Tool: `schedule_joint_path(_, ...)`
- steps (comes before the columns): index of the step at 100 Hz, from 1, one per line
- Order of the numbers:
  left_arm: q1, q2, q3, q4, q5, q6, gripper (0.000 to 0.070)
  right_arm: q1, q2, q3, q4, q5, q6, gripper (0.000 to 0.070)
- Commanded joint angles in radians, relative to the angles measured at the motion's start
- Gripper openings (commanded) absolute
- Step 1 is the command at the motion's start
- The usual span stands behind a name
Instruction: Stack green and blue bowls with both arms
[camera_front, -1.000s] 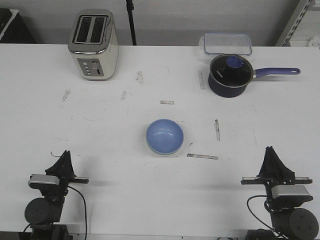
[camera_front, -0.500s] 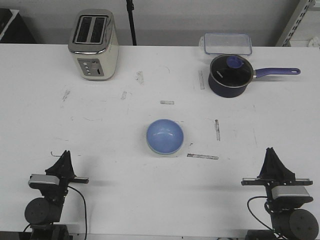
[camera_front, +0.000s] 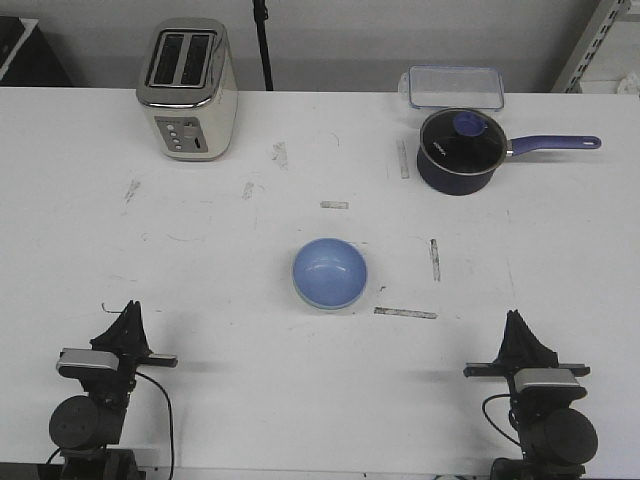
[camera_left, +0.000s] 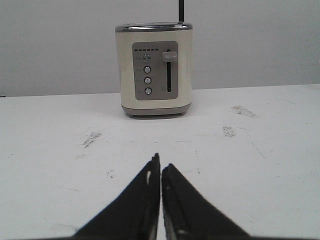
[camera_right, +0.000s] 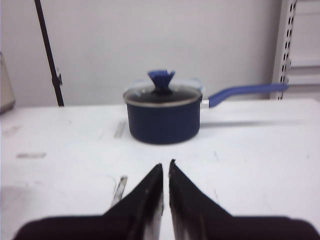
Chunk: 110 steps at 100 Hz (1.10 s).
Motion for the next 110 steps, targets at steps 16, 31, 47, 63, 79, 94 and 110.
schedule_joint_path(16, 0.002, -0.002, -0.022, 0.013, 0.001, 0.008, 0.0001, 0.001, -0.001, -0.108, 0.195, -0.003, -0.006, 0.0012)
schedule_joint_path(31, 0.002, -0.002, -0.022, 0.013, 0.001, 0.007, 0.0001, 0.001, -0.001, -0.115, 0.182, 0.001, -0.007, 0.0012)
schedule_joint_path(47, 0.002, -0.002, -0.022, 0.013, 0.001, 0.007, 0.0001, 0.001, -0.001, -0.115, 0.180, 0.000, -0.007, 0.0012)
schedule_joint_path(63, 0.002, -0.002, -0.022, 0.013, 0.001, 0.006, 0.0001, 0.001, -0.001, -0.114, 0.180, 0.001, -0.007, 0.0012)
schedule_joint_path(79, 0.002, -0.002, -0.022, 0.013, 0.001, 0.006, 0.0001, 0.001, -0.001, -0.114, 0.180, 0.001, -0.007, 0.0012)
schedule_joint_path(94, 0.002, -0.002, -0.022, 0.013, 0.001, 0.006, 0.0001, 0.001, -0.001, -0.114, 0.180, 0.001, -0.007, 0.0012)
schedule_joint_path(110, 0.002, -0.002, -0.022, 0.013, 0.001, 0.006, 0.0001, 0.001, -0.001, -0.114, 0.180, 0.001, -0.007, 0.0012)
